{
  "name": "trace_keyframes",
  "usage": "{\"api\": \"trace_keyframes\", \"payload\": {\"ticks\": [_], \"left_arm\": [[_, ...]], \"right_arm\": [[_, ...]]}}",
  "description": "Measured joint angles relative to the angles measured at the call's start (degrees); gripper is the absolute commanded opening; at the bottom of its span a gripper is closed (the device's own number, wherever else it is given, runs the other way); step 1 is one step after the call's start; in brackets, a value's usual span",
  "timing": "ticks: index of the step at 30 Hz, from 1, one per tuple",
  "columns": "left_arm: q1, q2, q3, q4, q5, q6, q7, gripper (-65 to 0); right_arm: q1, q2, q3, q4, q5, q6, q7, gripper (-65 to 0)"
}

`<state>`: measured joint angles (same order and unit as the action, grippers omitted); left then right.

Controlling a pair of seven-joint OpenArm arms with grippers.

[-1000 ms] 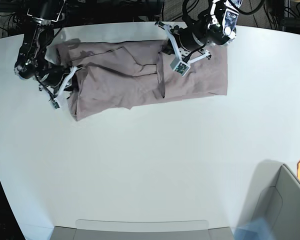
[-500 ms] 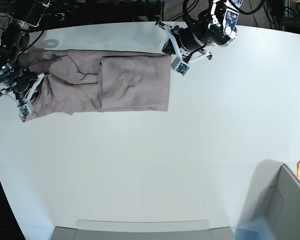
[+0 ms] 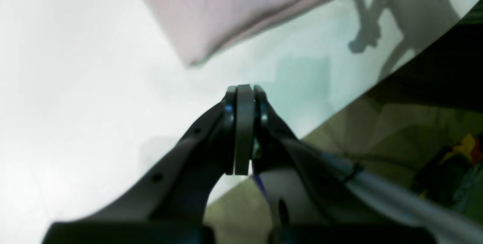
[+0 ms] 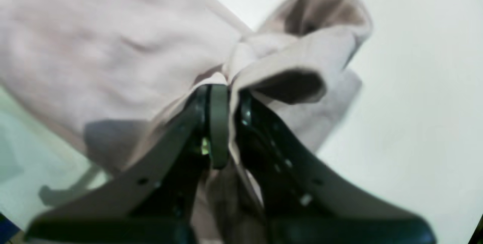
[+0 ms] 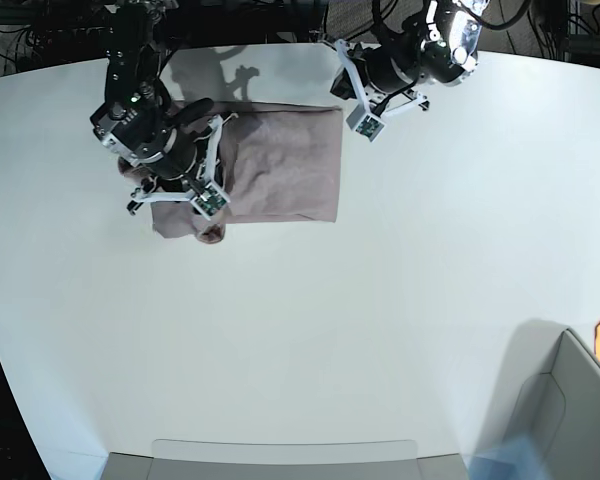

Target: Fold the T-shirt properly

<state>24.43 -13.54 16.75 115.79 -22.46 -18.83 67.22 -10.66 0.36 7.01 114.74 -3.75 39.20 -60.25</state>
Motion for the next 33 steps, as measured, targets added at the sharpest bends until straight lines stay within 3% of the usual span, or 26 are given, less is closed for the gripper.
{"api": "trace_keyframes", "payload": {"ticks": [1,4,9,16,19,22,24,29,33], "left_arm": [[0.4,-0.6,0.0,0.0,0.1,0.0,0.1,-65.0],[0.8,-1.9,-0.7,0.0,0.0,0.0,0.3,-65.0],[2.1,-1.9,-4.4,0.0,0.0,0.0,0.1,-65.0],[2.1,-1.8,-4.4,0.0,0.0,0.0,0.0,-65.0],[2.1,-1.9,-4.4,0.0,0.0,0.0,0.0,-65.0],[2.1,-1.8,-4.4,0.0,0.0,0.0,0.0,-65.0],[2.1,-1.8,-4.4,0.0,0.0,0.0,0.0,-65.0],[2.1,-1.8,-4.4,0.0,0.0,0.0,0.0,-65.0],[2.1,-1.8,-4.4,0.0,0.0,0.0,0.0,-65.0]], "right_arm": [[0.3,-0.1,-1.7,0.0,-1.6,-0.5,0.0,-65.0],[1.0,-0.9,-7.8,-0.2,-4.7,-6.1,0.0,-65.0],[1.6,-0.6,-19.1,-1.2,-4.5,-12.3,0.2,-65.0],[5.7,-0.6,-25.0,-11.6,-4.2,-20.0,0.0,-65.0],[6.5,-0.7,-26.5,-11.8,-4.4,-22.8,0.2,-53.9],[6.6,-1.2,-29.2,-11.8,-4.0,-23.1,0.2,-44.6],[7.2,-1.4,-31.8,-11.9,-4.0,-23.1,0.2,-42.0],[9.1,-1.3,-36.6,-10.7,1.6,-23.1,0.3,-41.3],[7.9,-0.2,-30.7,-1.4,2.2,-22.9,0.7,-41.3]]}}
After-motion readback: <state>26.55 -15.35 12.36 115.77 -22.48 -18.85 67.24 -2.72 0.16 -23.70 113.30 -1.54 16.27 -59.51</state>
